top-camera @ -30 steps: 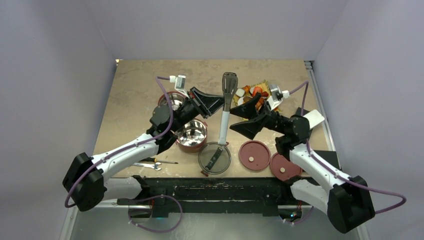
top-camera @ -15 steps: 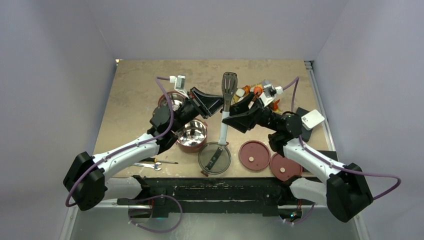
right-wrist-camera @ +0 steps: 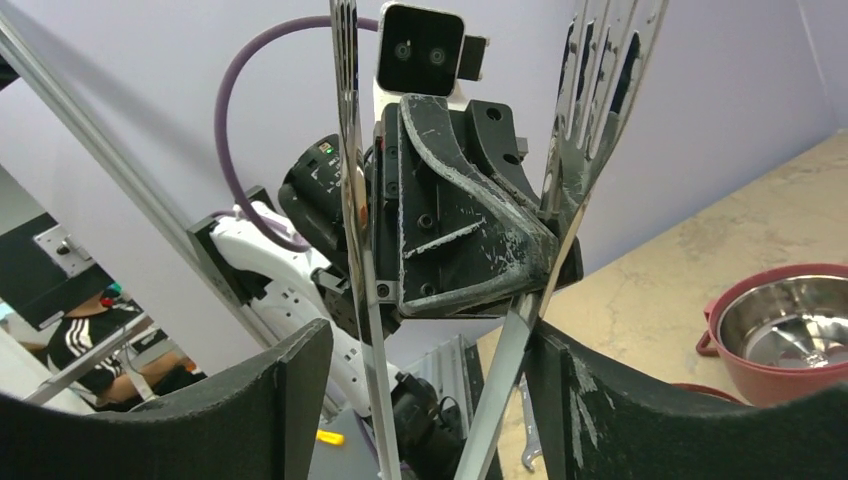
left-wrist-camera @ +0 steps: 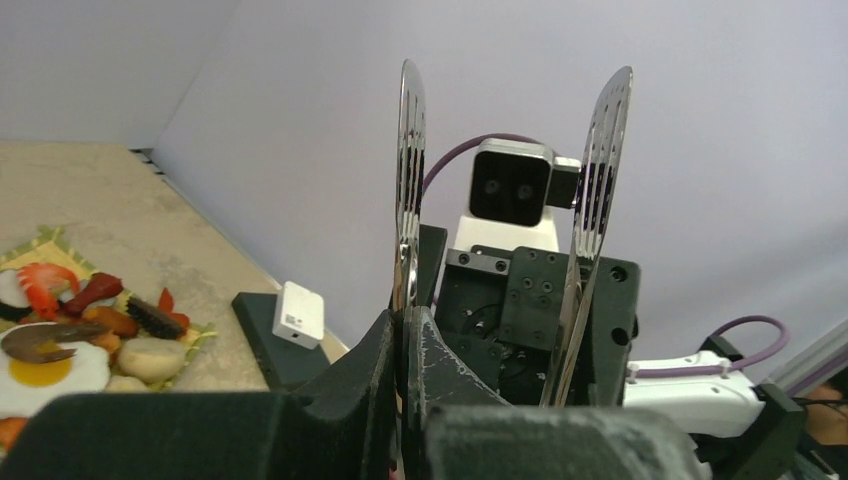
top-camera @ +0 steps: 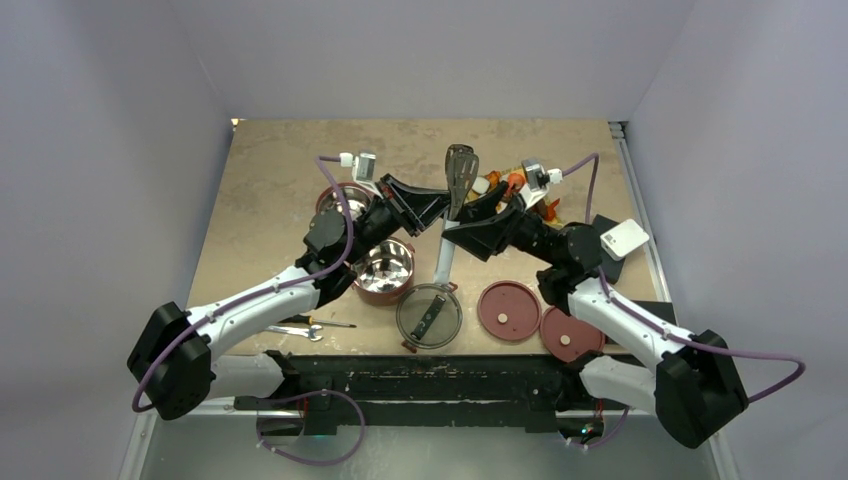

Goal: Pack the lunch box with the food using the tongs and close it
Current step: Pick up the clamp at the center of the board.

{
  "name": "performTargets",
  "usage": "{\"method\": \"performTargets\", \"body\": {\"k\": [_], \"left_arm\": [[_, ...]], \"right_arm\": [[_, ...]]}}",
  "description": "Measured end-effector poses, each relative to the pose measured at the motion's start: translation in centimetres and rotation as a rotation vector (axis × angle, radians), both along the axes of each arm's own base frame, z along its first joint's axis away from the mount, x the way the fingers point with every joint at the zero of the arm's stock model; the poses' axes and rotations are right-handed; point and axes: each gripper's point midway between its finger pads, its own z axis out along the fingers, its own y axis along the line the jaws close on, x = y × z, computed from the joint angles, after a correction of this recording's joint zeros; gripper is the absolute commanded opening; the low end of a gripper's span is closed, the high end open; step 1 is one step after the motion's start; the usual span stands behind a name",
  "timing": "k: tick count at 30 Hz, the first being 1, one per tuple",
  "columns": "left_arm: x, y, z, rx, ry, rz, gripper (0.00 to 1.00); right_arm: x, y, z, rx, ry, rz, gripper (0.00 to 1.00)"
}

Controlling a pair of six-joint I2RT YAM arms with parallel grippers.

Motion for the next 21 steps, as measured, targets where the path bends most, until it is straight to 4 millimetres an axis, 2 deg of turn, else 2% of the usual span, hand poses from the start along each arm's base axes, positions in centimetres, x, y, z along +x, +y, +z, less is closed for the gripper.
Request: {"method": "performTargets", "body": {"k": [3,4,8,12,14,17,21], "left_arm": [[0.3,0.0,-0.5,0.023,-0.001,0.017,0.0],[0.4,0.0,-0.6,0.024,-0.002,0.02,0.0],[0.4,0.1,-0.4,0.014,-0.007,0.024,0.0],[0.2,0.1,-0.4,0.006,-0.013,0.021,0.0],[0.2,0.1,-0.4,0.008,-0.014,0.02,0.14],[0.4,0.1,-0.9,0.034,-0.015,0.033,0.33],[1.4,0.5,-2.4,0.113,0.006,0.09,0.51]], "right_arm": [[0.3,0.1,-0.2,-0.006,0.01,-0.006,0.73],[0.3,0.1,-0.2,-0.007,0.01,-0.006,0.71],[0.6,0.2,-0.2,-0.008,0.007,-0.017,0.53],[1.1,0.2,-0.5,-0.015,0.026,-0.033,0.39],[1.4,0.2,-0.8,-0.02,0.038,-0.045,0.34],[1.9,0.3,-1.3,-0.036,0.049,-0.066,0.34],[2.3,0.2,-2.1,-0.075,0.057,-0.101,0.33]]}}
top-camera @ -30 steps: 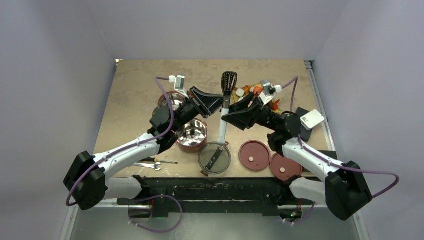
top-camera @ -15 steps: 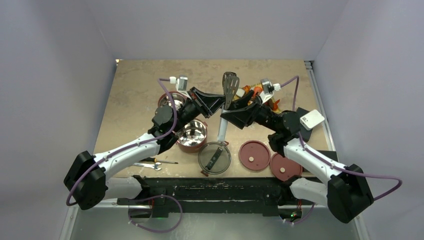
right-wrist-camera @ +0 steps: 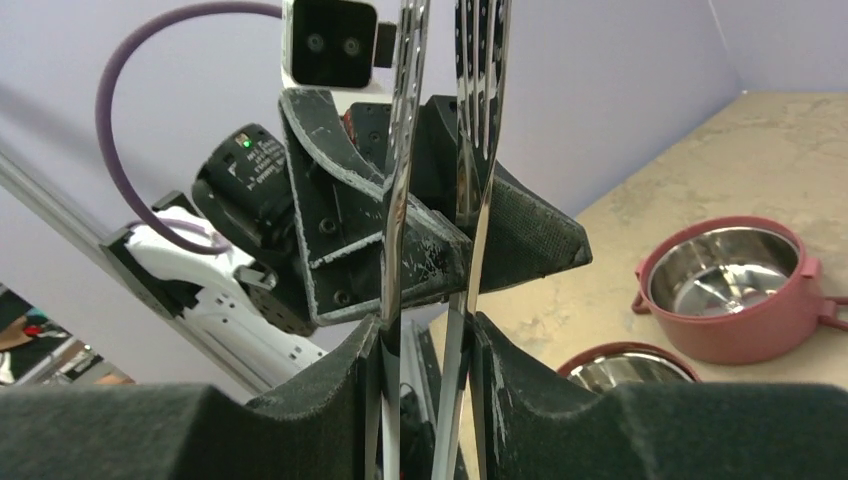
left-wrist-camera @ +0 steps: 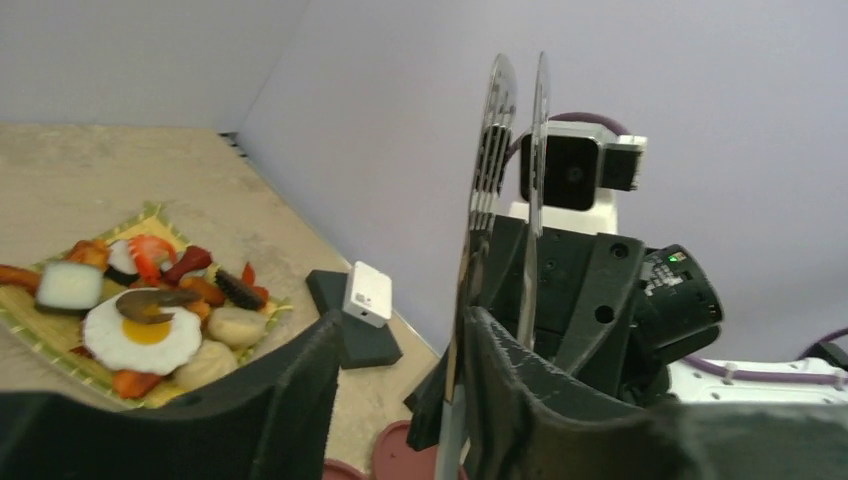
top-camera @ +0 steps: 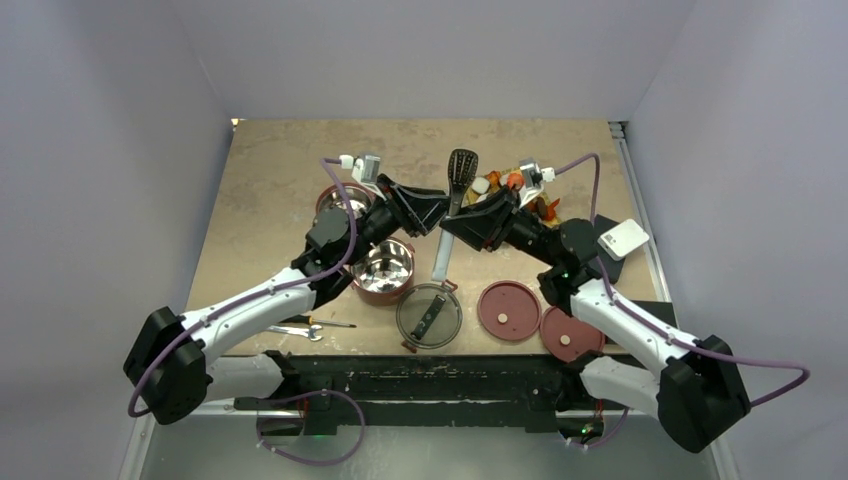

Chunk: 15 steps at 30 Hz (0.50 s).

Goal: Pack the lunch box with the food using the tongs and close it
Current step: Pick up the clamp at the center of the board.

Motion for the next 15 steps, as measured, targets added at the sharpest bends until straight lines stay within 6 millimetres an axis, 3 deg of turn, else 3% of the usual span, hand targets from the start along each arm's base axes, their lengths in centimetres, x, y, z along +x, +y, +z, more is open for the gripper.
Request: {"method": "performTargets", "body": {"k": [8,15], "left_arm": [[0.7,2.1,-2.2,0.156,0.024,0.093,0.7],[2.0,6.0,-3.2,0.255,0.055,0.233,0.79]], "right_arm": [[1.0,-0.5,-1.2,-0.056,0.034,-0.079,0.28],[2.9,-2.1,-2.4,-0.096,0.066,-0.165,0.24]]}}
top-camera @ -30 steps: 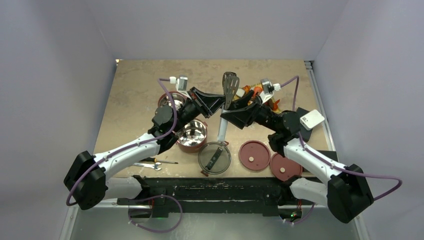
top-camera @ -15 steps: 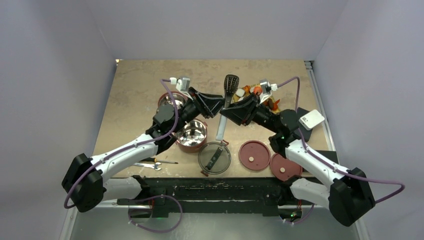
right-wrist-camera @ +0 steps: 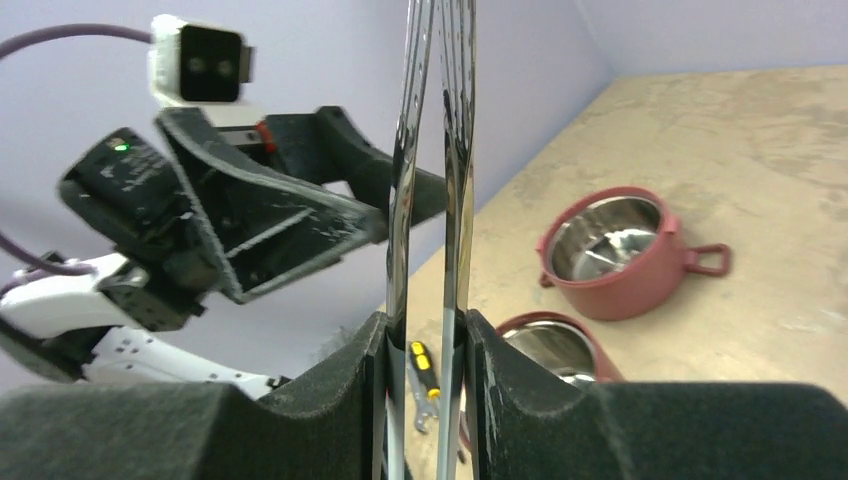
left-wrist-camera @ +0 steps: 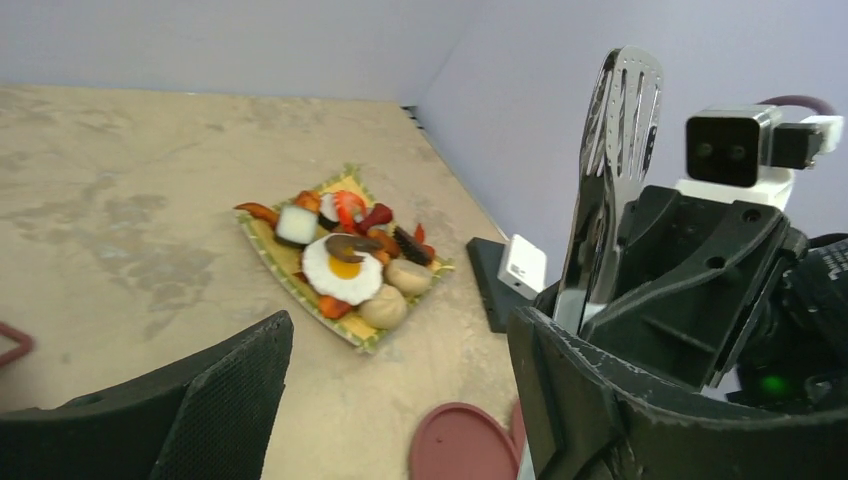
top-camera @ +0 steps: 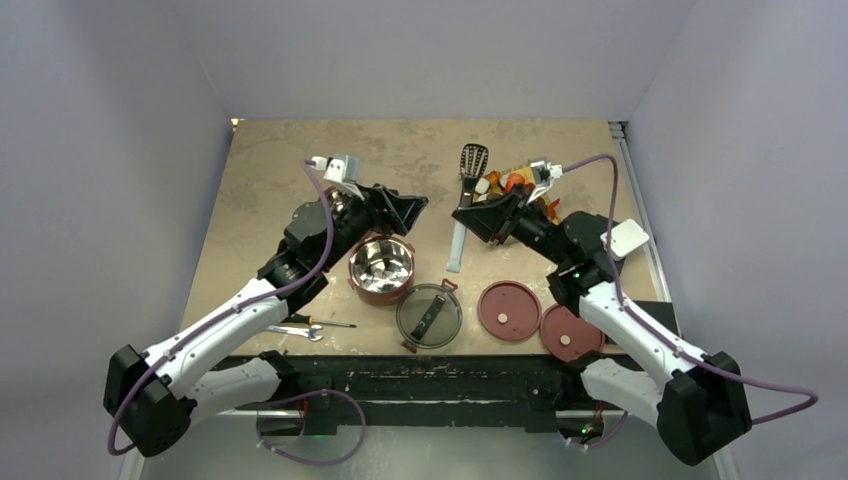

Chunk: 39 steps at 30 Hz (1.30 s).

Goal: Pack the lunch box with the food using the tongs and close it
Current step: Pick up the clamp at the center of the board, then adjust the clamp.

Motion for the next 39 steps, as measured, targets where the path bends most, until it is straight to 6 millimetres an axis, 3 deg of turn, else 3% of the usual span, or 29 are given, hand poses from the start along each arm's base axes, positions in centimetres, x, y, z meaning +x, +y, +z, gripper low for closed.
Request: {"method": "performTargets", "body": {"k": [5,10,13,17,23,26,30,39], "left_arm": [[0.9,1.9,0.1,0.099,0.02,0.078,0.8],[2.5,4.0,1.8,0.26,0.021,0.168,0.84],[3.5,6.4,2.5,0.336,-0.001,0.251,0.84],[4.2,9.0,1.8,0.411,-0.006,0.337,0.84],[4.2,10.2,-2.1,0.533,0.026,0.354,0.84],[4.0,10.4,-4.3,0.58,0.057,0.341,0.84],[3.9,10.4,-5.4,0.608,0.079,0.325,0.84],[3.7,9.9,-5.4,0.603,0.077,0.3,0.84]], "right_arm": [[3.0,-3.0,-1.0,-0.08,0.045,-0.129,0.26],[6.5,-7.3,-3.0,-0.224,0.134,-0.308,0.25],[7.9,-9.7,-5.4,-0.324,0.213,-0.411,0.23],[8.6,-11.9,-9.7,-0.447,0.352,-0.492,0.22],[8.1,-14.2,-17.4,-0.621,0.599,-0.535,0.24],[7.3,-15.3,-20.0,-0.692,0.691,-0.558,0.28],[6.2,-16.1,-21.7,-0.75,0.766,-0.57,0.3],[4.2,-16.6,-23.2,-0.801,0.859,-0.549,0.38]]}}
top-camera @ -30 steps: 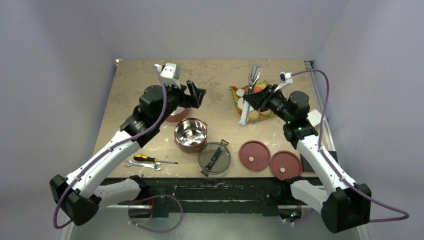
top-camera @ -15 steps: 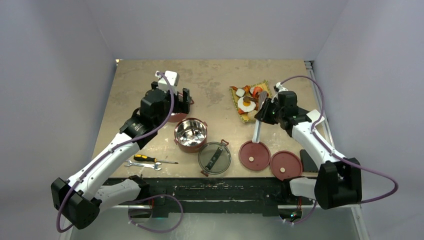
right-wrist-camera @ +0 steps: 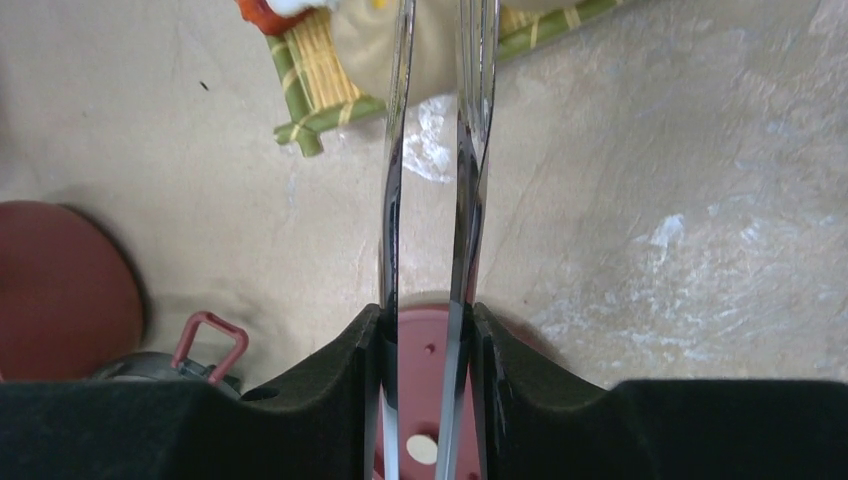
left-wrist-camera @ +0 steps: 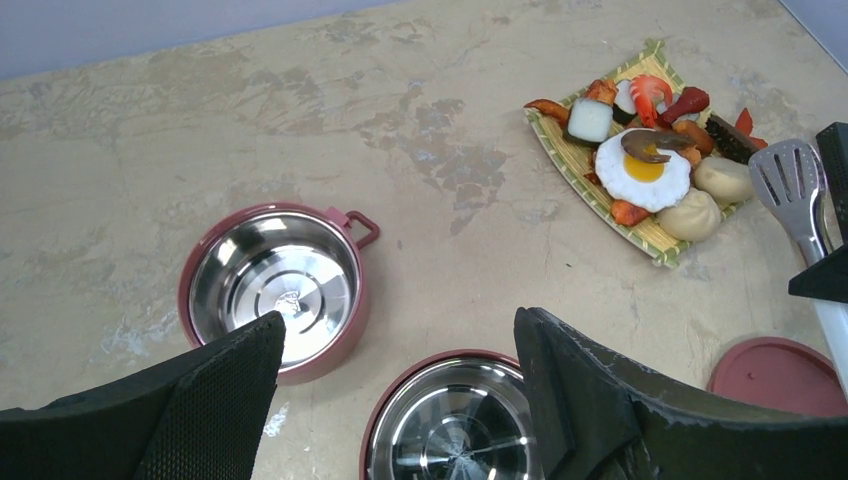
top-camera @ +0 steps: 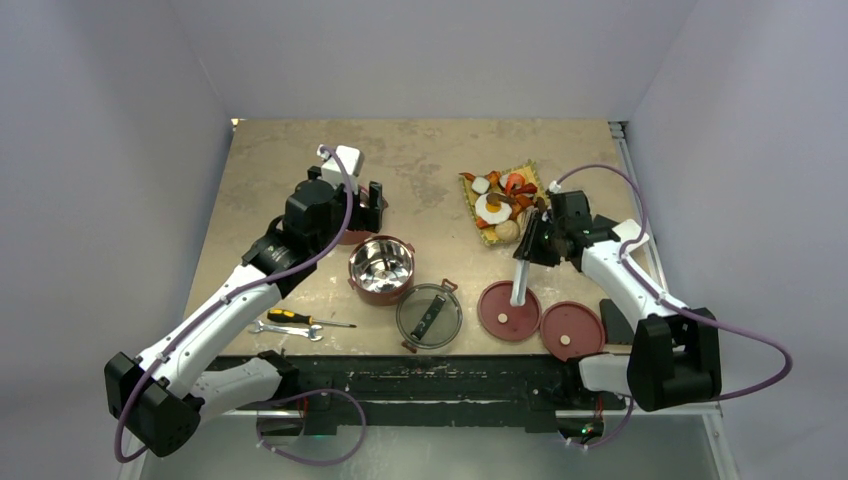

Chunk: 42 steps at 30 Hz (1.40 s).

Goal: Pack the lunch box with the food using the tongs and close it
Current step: Adjust the clamp.

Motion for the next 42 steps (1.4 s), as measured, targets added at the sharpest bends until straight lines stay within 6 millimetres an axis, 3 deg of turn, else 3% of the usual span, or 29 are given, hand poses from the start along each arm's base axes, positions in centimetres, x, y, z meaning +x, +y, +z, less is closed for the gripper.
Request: {"method": "performTargets", "body": {"k": [8,13,19,29,42], "left_arm": [[-0.2,-0.4,-0.1,-0.006,0.007,-0.026,0.84],[-0.2,-0.6,-0.1,-0.008,0.009,-0.033,0.84],[-0.3,-0.7,-0.2,-0.009,0.012,-0.042,0.84],[-0.3,-0.8,-0.5,-0.005,0.02,-0.044,0.84],[-0.1,-0.9,-0.9,0.002,0.032,-0.045,0.84]], "right_arm": [[-2.1,0.2,-0.4,-0.013,0.088,0.023,0.44],[-2.0,1.9,0.0,-0.001,0.099,0.079,0.45],[-1.7,3.4,-1.1,-0.002,0.145,0.123,0.48],[-0.8,3.4,-1.0,-0.082,0.127,0.116,0.53],[-1.3,2.8,-1.9,-0.112,0.145,0.105,0.49]]}}
